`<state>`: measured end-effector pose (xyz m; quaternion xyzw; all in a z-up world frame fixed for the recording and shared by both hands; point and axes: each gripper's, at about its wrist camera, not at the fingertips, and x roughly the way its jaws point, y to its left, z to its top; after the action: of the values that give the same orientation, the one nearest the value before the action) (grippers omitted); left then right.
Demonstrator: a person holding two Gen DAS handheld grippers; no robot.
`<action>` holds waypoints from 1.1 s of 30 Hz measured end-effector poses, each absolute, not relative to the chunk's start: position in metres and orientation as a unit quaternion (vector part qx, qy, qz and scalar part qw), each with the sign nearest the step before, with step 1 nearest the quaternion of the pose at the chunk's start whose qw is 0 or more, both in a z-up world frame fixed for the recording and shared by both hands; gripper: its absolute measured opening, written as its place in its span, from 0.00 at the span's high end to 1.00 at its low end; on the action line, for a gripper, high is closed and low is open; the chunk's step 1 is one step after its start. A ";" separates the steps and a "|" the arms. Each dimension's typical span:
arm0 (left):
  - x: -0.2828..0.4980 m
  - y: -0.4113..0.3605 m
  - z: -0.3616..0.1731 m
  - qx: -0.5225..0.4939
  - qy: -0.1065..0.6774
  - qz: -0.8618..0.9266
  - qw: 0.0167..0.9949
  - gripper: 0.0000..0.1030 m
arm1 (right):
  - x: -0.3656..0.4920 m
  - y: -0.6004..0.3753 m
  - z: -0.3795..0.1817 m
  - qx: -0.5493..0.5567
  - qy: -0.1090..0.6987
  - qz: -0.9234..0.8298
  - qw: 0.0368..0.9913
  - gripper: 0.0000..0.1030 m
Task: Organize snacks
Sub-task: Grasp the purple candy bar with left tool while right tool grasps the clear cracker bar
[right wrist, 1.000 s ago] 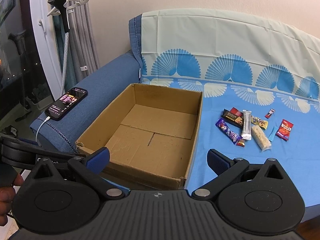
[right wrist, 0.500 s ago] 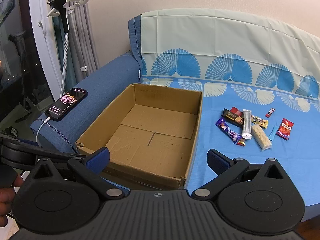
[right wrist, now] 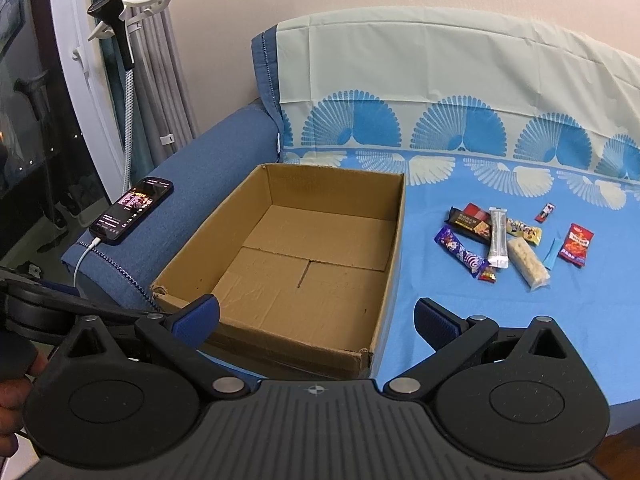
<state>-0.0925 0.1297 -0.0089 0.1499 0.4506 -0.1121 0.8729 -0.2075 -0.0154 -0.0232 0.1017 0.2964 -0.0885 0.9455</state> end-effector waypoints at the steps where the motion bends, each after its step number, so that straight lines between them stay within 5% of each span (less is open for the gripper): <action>1: -0.092 0.128 -0.009 0.152 0.452 -0.112 0.872 0.00 | -0.208 -0.017 -0.024 0.105 0.296 -0.089 0.945 0.00; 13: -0.086 0.064 -0.013 0.169 0.480 -0.158 0.846 0.00 | -0.222 -0.080 -0.035 0.168 0.282 -0.139 0.934 0.00; 22: -0.058 -0.064 -0.017 0.151 0.534 -0.243 0.796 0.00 | -0.251 -0.196 -0.058 0.212 0.267 -0.259 0.904 0.00; 33: 0.028 -0.252 -0.128 0.190 0.563 -0.217 0.774 0.00 | -0.193 -0.344 -0.140 0.212 0.335 -0.283 0.873 0.00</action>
<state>0.0278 -0.2518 -0.1275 0.1902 0.5628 -0.2174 0.7745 -0.1929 -0.3443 -0.1405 0.2117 0.3351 -0.2835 0.8732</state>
